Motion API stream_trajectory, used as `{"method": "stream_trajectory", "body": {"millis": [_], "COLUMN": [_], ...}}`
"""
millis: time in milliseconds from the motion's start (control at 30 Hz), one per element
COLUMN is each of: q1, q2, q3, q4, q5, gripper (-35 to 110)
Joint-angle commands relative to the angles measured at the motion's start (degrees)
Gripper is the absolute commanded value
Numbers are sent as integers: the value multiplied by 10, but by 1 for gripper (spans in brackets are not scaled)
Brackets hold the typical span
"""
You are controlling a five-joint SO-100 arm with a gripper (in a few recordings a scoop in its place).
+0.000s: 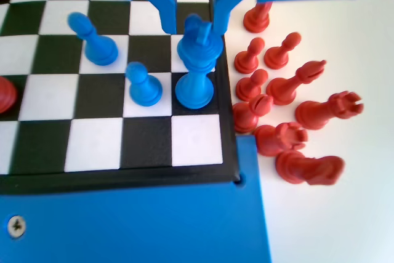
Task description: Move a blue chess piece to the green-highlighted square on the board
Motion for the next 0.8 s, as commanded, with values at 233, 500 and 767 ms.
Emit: {"method": "stream_trajectory", "body": {"millis": [233,500,767], "q1": [11,11,10], "q2": [-6,-11,-11], "q3": [3,16,30], "q4": [-21,-39,-54], "q5": [-9,-11,-11], "gripper": [9,9,9]}}
